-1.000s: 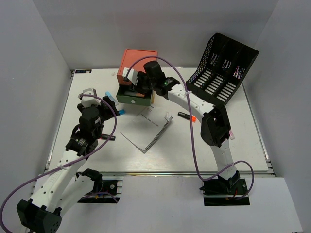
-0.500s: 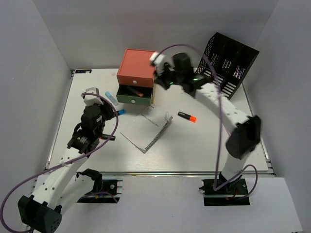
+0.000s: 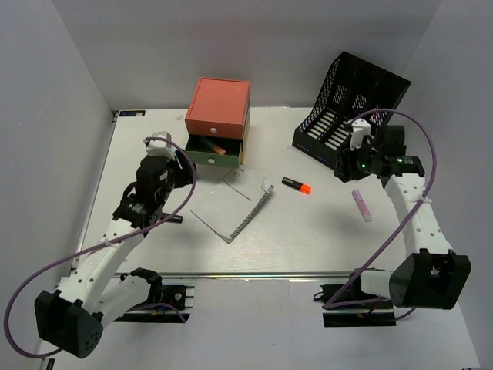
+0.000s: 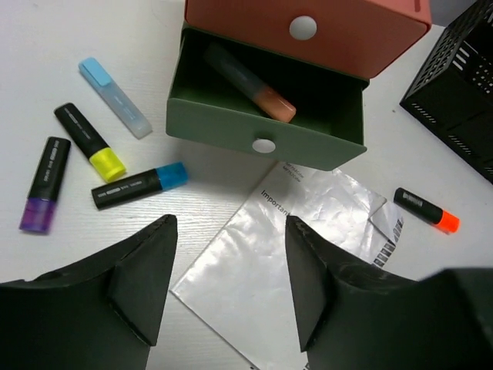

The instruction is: Organize the desk

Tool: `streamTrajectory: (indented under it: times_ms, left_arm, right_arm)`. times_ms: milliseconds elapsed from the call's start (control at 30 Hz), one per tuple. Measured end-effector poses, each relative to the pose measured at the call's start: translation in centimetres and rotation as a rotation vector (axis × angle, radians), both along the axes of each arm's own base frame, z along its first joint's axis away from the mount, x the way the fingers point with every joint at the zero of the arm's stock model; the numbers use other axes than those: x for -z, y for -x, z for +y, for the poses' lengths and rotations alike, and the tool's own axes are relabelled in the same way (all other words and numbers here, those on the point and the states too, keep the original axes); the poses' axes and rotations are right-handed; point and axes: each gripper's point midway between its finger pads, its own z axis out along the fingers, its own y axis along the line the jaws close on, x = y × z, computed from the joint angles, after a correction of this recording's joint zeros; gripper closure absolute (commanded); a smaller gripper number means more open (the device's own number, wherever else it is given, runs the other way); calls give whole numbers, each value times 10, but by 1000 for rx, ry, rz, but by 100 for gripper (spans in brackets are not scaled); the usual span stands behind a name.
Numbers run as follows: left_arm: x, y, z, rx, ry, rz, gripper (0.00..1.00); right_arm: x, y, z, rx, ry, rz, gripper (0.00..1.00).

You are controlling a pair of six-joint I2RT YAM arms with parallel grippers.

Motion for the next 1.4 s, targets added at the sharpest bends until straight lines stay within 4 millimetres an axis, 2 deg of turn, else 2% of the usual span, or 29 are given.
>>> streamTrajectory:
  times_ms: [167, 300, 433, 667, 900, 1133, 1300, 1400]
  left_arm:
    - [-24, 12, 7, 8, 2, -74, 23]
    - [-42, 19, 8, 19, 16, -131, 18]
    - [-43, 21, 4, 48, 22, -133, 16]
    - [-42, 22, -2, 83, 27, -125, 16]
    - [-41, 23, -3, 87, 28, -124, 16]
    - [-41, 23, -3, 87, 28, -124, 16]
    - [-40, 22, -3, 87, 27, -122, 16]
    - [-40, 22, -3, 87, 26, -120, 16]
  right_arm:
    - [8, 8, -47, 108, 115, 27, 38]
    - [40, 22, -75, 134, 202, 132, 36]
    - [75, 35, -89, 114, 253, 264, 32]
    - [116, 45, -103, 100, 306, 376, 38]
    - [151, 41, -109, 100, 322, 428, 42]
    - [165, 27, -117, 107, 333, 406, 41]
    - [180, 28, -124, 113, 345, 417, 41]
    - [183, 25, -127, 106, 351, 411, 43]
